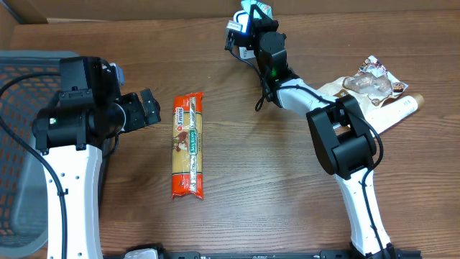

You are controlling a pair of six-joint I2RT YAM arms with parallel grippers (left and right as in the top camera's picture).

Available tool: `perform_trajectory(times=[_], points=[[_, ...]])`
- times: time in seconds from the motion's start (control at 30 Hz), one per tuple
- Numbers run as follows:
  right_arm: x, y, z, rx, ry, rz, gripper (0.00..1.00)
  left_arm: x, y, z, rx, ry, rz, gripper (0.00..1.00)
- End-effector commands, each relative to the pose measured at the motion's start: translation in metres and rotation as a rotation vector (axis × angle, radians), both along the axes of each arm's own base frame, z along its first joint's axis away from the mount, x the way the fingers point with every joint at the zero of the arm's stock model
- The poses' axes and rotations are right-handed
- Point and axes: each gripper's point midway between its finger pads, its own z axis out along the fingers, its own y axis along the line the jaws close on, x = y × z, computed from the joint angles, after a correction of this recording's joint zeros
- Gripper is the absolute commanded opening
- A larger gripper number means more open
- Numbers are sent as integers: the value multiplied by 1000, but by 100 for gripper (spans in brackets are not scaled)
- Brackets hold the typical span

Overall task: Scan the item barcode
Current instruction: 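Hold the green packet's barcode up to the scanner box, then carry the green packet right and release it near the pouch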

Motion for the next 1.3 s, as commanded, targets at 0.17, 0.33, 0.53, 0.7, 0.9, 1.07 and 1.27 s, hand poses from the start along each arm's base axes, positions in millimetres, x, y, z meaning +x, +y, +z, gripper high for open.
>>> perform_trajectory(times=[0.17,0.33,0.53,0.7,0.9,1.07,1.27], points=[[-7,5,61,130,-96,-29,4,4,1,5,12,-13,-12,100],[-30,-16,150,418,-175,-104,4,4,1,5,12,-13,-12,100],[-72,-49,220,754,-65,-207,4,4,1,5,12,-13,-12,100],[-123,-69,238,1108,234,-180,4,4,1,4,12,-13,-12,100],[-198,-113,243,1341,644,-125,4,4,1,5,12,-13,-12,100],[-241,-194,205,1558,816,-417,4,4,1,5,12,-13,-12,100],[-263,-279,115,1671,940,-807,4,4,1,5,12,-13,-12,100]])
